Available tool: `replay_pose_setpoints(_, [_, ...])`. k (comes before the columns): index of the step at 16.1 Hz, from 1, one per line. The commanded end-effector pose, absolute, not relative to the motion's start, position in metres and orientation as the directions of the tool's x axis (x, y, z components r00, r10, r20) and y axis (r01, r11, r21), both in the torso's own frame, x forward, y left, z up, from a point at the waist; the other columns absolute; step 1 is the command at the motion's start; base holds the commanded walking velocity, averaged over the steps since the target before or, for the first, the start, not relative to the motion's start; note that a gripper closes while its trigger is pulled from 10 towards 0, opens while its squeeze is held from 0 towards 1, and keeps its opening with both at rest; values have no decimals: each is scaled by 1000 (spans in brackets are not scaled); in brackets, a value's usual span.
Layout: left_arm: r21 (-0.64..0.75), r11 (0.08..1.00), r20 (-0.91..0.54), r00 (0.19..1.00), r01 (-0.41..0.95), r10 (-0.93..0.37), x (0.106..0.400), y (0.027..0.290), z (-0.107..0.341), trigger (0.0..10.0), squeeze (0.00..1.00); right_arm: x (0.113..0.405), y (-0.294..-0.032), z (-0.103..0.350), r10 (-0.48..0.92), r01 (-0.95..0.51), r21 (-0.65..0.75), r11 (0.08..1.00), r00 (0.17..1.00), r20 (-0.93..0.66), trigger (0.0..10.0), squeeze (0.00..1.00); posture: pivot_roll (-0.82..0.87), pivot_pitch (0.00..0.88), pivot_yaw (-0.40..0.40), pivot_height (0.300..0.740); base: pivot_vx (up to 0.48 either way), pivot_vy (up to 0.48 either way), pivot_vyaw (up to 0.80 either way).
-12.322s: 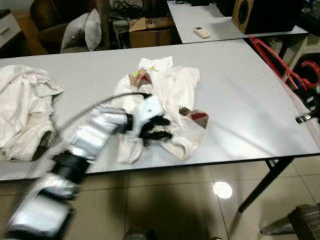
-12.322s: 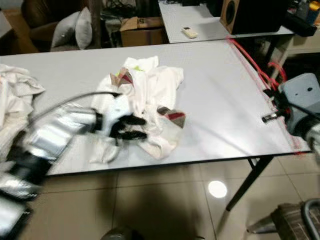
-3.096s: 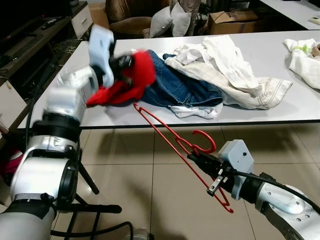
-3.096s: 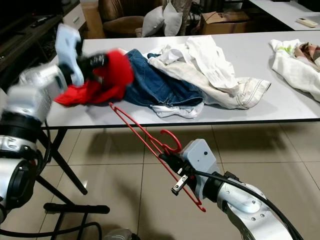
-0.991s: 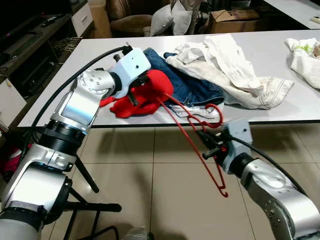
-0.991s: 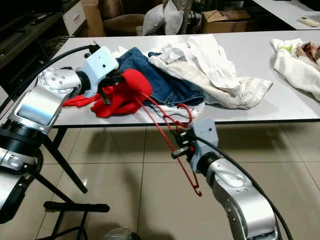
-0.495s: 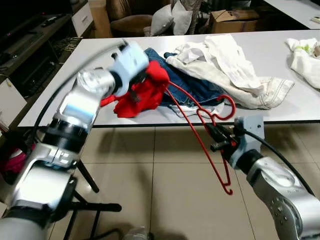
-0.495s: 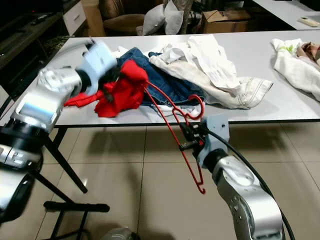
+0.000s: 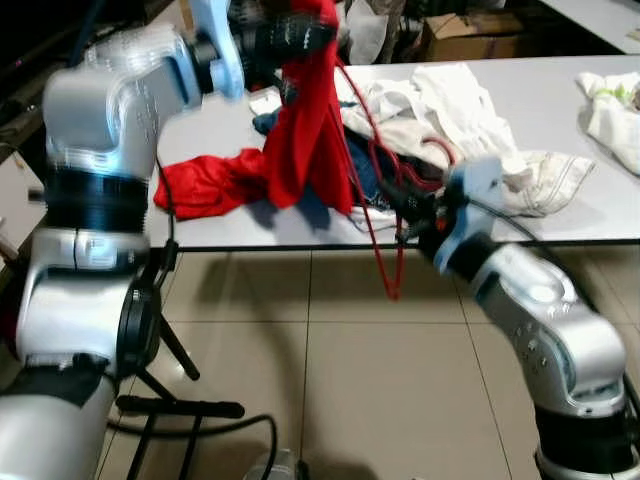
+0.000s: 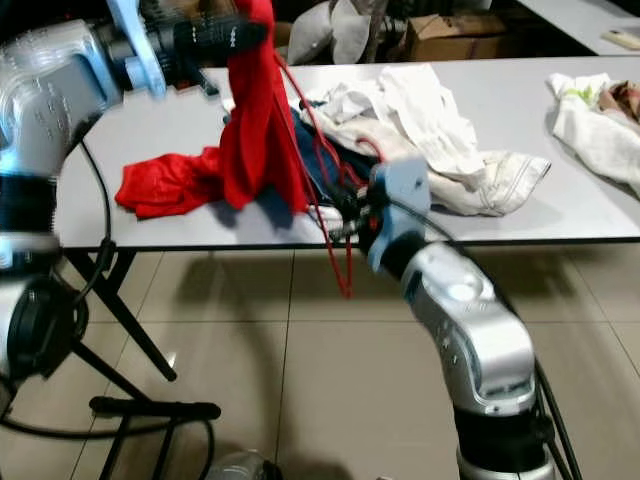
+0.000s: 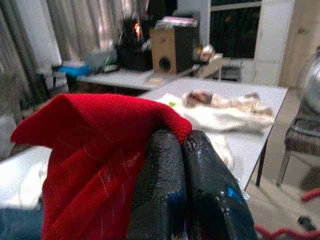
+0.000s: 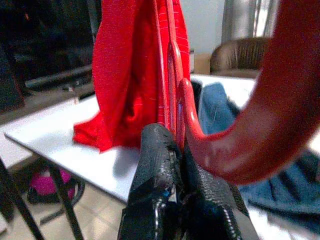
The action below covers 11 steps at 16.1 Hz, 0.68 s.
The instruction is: Hang hanger
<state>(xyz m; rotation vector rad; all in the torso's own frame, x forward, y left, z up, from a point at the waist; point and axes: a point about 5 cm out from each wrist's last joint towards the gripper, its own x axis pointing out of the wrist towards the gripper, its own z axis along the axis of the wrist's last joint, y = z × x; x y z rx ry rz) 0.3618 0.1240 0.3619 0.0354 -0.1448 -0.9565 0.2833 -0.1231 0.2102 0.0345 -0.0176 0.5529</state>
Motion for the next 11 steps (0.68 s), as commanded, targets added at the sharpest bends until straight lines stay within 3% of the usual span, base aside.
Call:
replay_pose_setpoints(1, [148, 577, 112, 566, 803, -817, 360, 121, 372, 0, 0, 282, -122, 218, 540, -543, 31, 839, 839, 66, 10000, 0, 30, 0, 86, 723, 0, 0, 0])
replay_pose_setpoints(3, [261, 663, -63, 698, 702, -714, 375, 133, 340, 0, 0, 274, -125, 200, 518, -518, 45, 854, 855, -7, 10000, 0, 13, 0, 96, 723, 0, 0, 0])
replay_pose_setpoints(5, [290, 710, -82, 756, 642, -650, 380, 146, 331, 0, 0, 266, -141, 188, 455, -453, 37, 891, 889, -61, 10000, 0, 11, 0, 107, 723, 0, 0, 0])
replay_pose_setpoints(8, [264, 701, -109, 743, 662, -660, 375, 163, 327, 0, 0, 261, -174, 178, 356, -358, 8, 934, 927, -114, 10000, 0, 18, 0, 116, 723, 0, 0, 0])
replay_pose_setpoints(10, [228, 719, -90, 750, 656, -656, 378, 169, 325, 0, 0, 254, -176, 175, 405, -411, -5, 912, 902, -149, 10000, 0, 13, 0, 106, 723, 0, 0, 0])
replay_pose_setpoints(11, [171, 730, -76, 747, 662, -660, 379, 168, 319, 0, 0, 243, -173, 178, 494, -500, -6, 866, 857, -149, 10000, 0, 8, 0, 114, 723, 0, 0, 0])
